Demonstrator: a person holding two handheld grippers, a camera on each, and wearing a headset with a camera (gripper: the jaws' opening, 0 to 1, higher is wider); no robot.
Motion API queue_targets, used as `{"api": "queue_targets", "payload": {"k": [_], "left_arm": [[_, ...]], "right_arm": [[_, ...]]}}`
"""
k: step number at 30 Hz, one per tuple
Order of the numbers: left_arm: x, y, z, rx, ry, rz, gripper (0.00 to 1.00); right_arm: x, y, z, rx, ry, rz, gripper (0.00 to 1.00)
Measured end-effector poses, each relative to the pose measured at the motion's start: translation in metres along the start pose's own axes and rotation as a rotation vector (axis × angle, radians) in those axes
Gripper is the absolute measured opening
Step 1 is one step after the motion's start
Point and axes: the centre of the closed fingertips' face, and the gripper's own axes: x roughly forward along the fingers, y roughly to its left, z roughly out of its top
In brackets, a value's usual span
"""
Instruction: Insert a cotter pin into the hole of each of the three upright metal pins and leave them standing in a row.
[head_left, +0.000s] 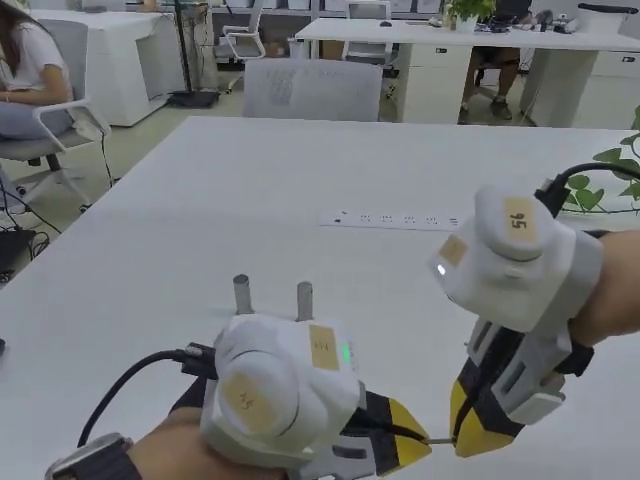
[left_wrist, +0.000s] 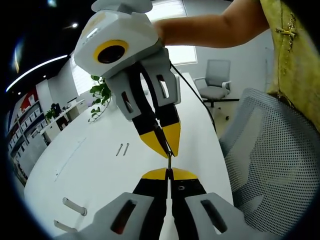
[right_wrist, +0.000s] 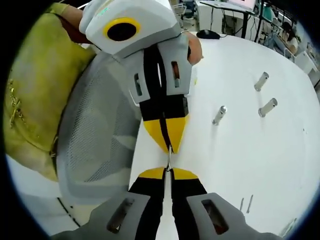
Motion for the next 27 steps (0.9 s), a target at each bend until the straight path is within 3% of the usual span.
{"api": "queue_targets", "payload": {"k": [4, 9, 16, 27], "left_arm": [[-0.0010, 0.0031, -0.0001, -0.024, -0.004, 0.003, 0.00], [-0.0010, 0.0067, -0.0004, -0.117, -0.010, 0.007, 0.00], [-0.0010, 0.0048, -0.0012, -0.121, -0.005, 0.003, 0.00], [-0.0002, 0.0020, -0.0013, -0.073, 0.009, 0.000, 0.00]], "right_arm": [[-0.0008, -0.0023, 0.0006, -0.067, 0.006, -0.031, 0.03], [-0.0020, -0.0072, 0.0013, -0.153, 0.025, -0.071, 0.03], [-0.0018, -0.0064, 0.0015, -0.067, 0.023, -0.051, 0.04], [0.0017, -0.0043, 0.0004, -0.021, 0.021, -0.018, 0.05]]}}
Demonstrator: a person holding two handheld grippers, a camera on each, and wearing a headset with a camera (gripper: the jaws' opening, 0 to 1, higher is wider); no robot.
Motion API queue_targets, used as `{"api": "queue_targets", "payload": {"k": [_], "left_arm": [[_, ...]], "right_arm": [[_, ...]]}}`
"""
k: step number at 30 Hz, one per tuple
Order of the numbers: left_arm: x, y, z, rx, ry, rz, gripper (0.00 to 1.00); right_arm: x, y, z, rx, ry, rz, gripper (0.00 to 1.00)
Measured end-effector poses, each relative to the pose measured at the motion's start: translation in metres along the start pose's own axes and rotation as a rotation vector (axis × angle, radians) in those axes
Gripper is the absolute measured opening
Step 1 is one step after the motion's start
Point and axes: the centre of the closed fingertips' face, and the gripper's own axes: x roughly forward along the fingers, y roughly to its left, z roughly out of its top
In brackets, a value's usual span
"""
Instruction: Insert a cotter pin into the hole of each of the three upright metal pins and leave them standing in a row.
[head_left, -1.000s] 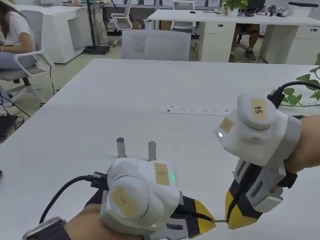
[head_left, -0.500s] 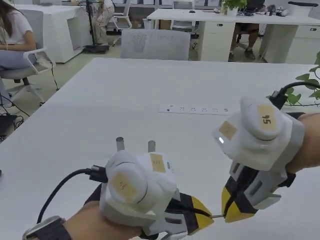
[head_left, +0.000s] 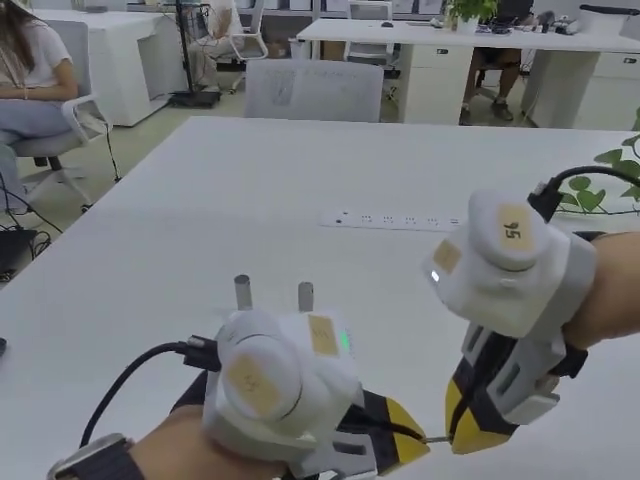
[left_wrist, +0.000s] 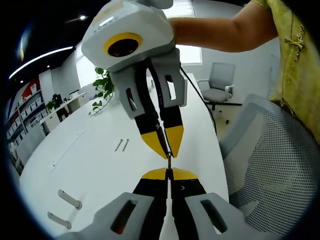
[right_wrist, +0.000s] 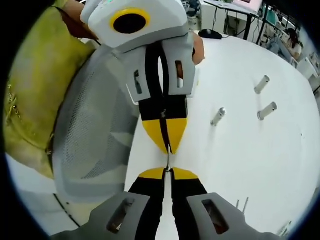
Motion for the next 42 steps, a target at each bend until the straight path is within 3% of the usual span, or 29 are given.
{"api": "queue_targets", "payload": {"k": [9, 13, 19, 23, 33, 42], "left_arm": [[0.002, 0.002, 0.001, 0.023, 0.008, 0.005, 0.00], [0.001, 0.003, 0.001, 0.026, 0.004, 0.012, 0.00], [-0.001, 0.008, 0.006, -0.051, -0.027, 0.019, 0.00], [0.000, 0.009, 0.004, -0.043, -0.019, 0.025, 0.00], [0.000, 0.011, 0.007, -0.062, -0.041, 0.032, 0.00], [0.000, 0.009, 0.007, -0.077, -0.053, 0.029, 0.07]], "right_arm": [[0.001, -0.001, -0.001, 0.020, -0.007, 0.000, 0.04], [0.001, -0.005, 0.000, -0.007, -0.007, -0.028, 0.03], [0.002, -0.010, -0.001, -0.050, 0.010, -0.080, 0.01], [0.001, -0.014, 0.000, -0.051, 0.012, -0.116, 0.01], [-0.002, -0.015, -0.001, -0.023, 0.014, -0.131, 0.01], [-0.003, -0.015, -0.002, -0.014, 0.024, -0.137, 0.01]]}}
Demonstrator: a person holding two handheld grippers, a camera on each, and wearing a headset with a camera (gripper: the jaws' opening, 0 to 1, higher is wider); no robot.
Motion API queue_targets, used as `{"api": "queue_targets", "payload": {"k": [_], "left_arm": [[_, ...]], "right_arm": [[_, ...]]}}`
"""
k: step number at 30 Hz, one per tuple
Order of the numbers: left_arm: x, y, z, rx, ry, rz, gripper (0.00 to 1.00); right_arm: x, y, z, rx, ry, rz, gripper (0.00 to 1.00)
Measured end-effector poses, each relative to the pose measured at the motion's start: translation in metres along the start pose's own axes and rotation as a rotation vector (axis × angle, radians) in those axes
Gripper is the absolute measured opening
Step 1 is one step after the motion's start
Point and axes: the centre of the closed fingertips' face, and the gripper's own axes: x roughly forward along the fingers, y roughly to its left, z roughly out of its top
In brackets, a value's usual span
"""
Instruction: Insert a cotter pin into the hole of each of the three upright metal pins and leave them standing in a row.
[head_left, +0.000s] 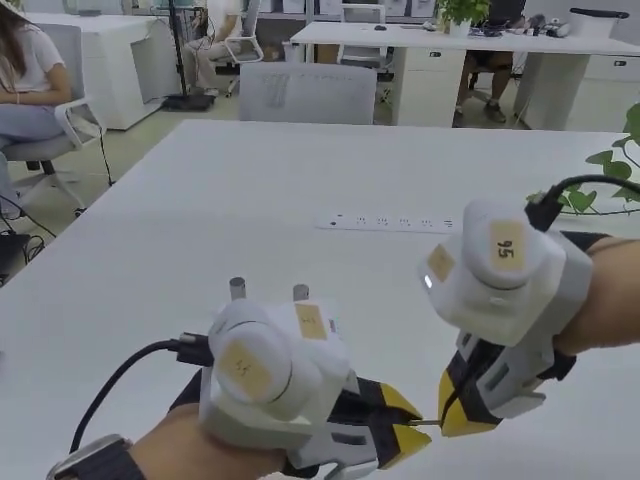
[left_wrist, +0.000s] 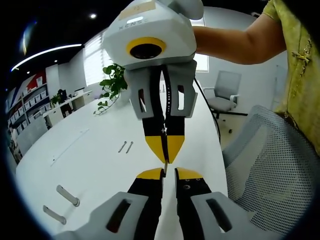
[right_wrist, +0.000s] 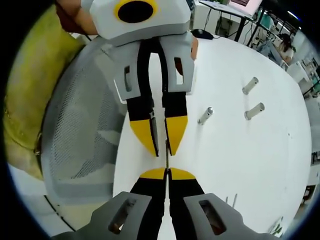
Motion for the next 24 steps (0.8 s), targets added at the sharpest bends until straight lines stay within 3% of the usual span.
{"api": "queue_targets", "payload": {"k": [7, 13, 20, 24], "left_arm": [[-0.003, 0.002, 0.002, -0.015, -0.019, 0.013, 0.15], [-0.010, 0.011, 0.006, -0.034, -0.045, 0.042, 0.20], [-0.031, 0.031, 0.007, -0.044, -0.067, 0.104, 0.21], [-0.046, 0.044, -0.003, -0.053, -0.062, 0.139, 0.22]], "right_arm": [[-0.001, 0.000, 0.000, 0.006, 0.002, -0.001, 0.01], [-0.001, -0.001, 0.000, 0.011, 0.005, -0.003, 0.01], [-0.001, -0.003, 0.000, 0.018, 0.009, -0.008, 0.01], [-0.001, -0.005, 0.001, 0.027, 0.012, -0.012, 0.01]]}}
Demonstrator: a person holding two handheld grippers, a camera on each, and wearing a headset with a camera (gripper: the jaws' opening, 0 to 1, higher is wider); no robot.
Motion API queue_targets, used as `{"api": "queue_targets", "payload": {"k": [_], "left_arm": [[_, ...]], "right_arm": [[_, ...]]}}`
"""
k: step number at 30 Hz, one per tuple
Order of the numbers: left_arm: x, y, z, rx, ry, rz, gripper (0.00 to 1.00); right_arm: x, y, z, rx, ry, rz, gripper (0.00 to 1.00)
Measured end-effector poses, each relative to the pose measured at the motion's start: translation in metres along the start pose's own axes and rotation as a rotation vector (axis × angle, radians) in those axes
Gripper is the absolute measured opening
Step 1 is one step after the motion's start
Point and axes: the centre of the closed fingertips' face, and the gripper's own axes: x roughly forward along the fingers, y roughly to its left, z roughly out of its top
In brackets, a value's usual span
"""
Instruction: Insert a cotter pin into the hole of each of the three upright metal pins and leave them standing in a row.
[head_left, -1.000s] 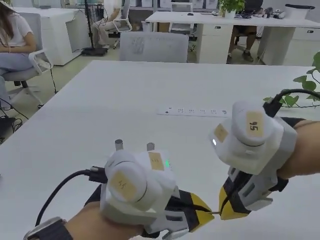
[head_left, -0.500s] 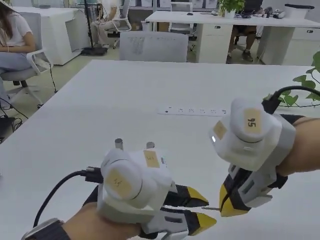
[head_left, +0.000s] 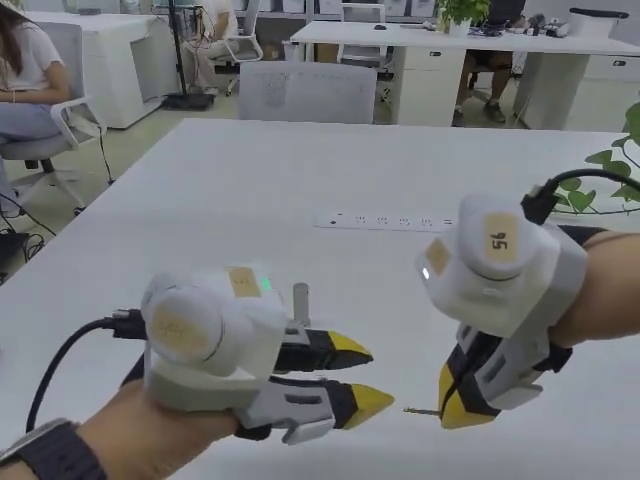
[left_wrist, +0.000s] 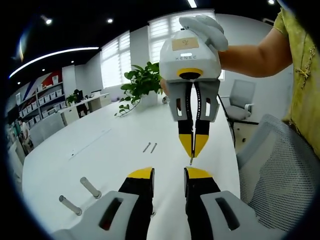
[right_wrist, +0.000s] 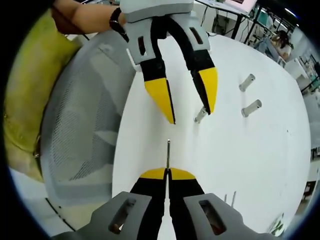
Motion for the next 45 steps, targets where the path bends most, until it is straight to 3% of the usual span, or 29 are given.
{"api": "queue_targets", "payload": {"k": [9, 16, 25, 45], "left_arm": [[-0.013, 0.028, -0.031, -0.025, 0.048, 0.052, 0.23], [-0.009, 0.038, -0.050, -0.065, 0.054, 0.003, 0.26], [0.005, 0.040, -0.074, -0.040, 0.078, -0.066, 0.22], [0.024, 0.041, -0.088, -0.029, 0.044, -0.137, 0.14]], "right_arm": [[0.004, -0.013, 0.006, 0.037, 0.019, -0.029, 0.01], [0.010, -0.025, 0.012, 0.068, 0.024, -0.049, 0.01], [0.021, -0.031, 0.021, 0.125, 0.016, -0.049, 0.01], [0.042, -0.047, 0.024, 0.291, 0.078, -0.099, 0.01]]}}
